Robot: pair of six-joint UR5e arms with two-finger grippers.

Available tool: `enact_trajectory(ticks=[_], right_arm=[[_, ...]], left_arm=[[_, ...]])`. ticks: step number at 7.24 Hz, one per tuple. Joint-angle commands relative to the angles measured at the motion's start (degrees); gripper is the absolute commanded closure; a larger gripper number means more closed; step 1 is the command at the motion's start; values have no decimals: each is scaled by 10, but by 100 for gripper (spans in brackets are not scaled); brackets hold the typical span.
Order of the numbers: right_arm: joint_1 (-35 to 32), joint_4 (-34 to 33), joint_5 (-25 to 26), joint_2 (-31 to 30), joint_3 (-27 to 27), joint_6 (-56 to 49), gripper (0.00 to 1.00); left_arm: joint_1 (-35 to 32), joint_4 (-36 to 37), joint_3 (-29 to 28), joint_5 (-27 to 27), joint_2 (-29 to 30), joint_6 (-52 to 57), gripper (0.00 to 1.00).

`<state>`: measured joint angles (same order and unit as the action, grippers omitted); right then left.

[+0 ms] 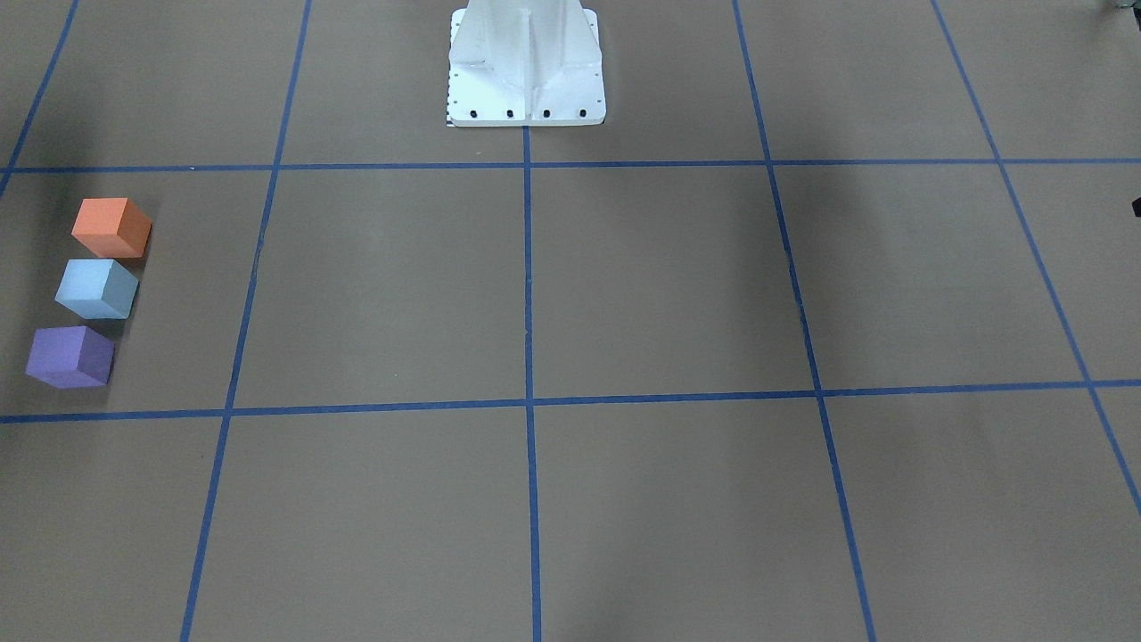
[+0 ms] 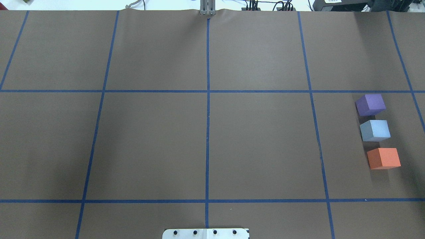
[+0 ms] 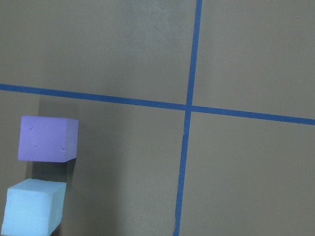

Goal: Place blue block between orange and purple blocks

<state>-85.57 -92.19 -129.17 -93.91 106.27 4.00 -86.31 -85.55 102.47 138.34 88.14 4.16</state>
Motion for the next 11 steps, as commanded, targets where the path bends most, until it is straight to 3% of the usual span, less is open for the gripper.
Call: enact_trajectory(ticks=[1, 11], right_arm=[[1, 1, -3, -1, 1, 0, 0], [24, 3, -7, 19, 6, 9, 0]], left_arm=[[0, -1, 12, 0, -6, 0, 0], [0, -7, 33, 0, -22, 1, 0]])
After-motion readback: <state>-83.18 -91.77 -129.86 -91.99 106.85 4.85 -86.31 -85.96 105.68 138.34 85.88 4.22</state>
